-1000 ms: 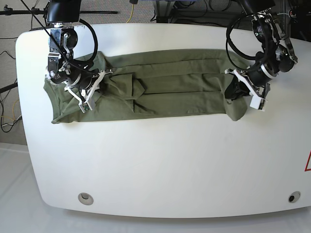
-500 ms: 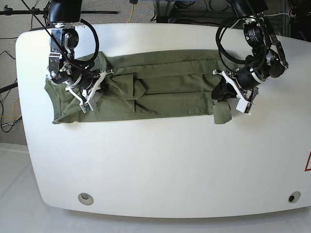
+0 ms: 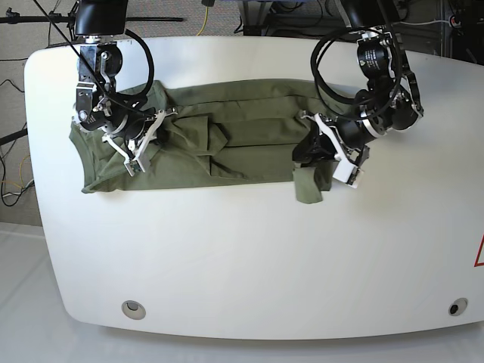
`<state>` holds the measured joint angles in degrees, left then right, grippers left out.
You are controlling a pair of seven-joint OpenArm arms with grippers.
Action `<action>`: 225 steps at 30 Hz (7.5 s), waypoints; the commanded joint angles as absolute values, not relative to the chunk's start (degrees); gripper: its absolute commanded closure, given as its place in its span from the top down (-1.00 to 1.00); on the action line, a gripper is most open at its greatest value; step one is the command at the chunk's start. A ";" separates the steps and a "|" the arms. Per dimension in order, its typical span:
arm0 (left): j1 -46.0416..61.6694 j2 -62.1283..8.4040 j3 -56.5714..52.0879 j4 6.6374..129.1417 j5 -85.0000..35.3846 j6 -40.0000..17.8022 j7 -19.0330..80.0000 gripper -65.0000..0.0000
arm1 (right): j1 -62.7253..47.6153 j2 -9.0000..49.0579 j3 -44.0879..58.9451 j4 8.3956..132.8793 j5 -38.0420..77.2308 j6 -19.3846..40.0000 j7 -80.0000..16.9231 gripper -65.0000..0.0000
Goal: Fold the T-shirt properly
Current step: 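Lift the strip end and fold it toward the right gripper, then carry the folded end over the strip toward the right gripper, then open the left gripper and regrasp the folded end near the middle, then push the folded end inward toward the right gripper with the left gripper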
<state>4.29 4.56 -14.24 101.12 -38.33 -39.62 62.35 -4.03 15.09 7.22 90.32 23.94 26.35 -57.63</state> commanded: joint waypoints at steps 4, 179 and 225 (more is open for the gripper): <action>3.61 6.53 -10.44 102.78 -39.58 -40.00 59.16 -0.97 | -4.09 15.49 7.13 90.47 22.75 26.24 -60.23 -1.00; 9.63 -11.03 4.53 95.43 -44.88 -36.18 53.67 -0.86 | -3.30 11.91 6.55 89.63 26.33 26.95 -58.33 -0.99; 6.02 -5.58 21.49 95.16 -36.53 -36.09 53.41 -0.83 | -4.00 11.82 6.55 89.63 26.33 26.95 -58.33 -0.99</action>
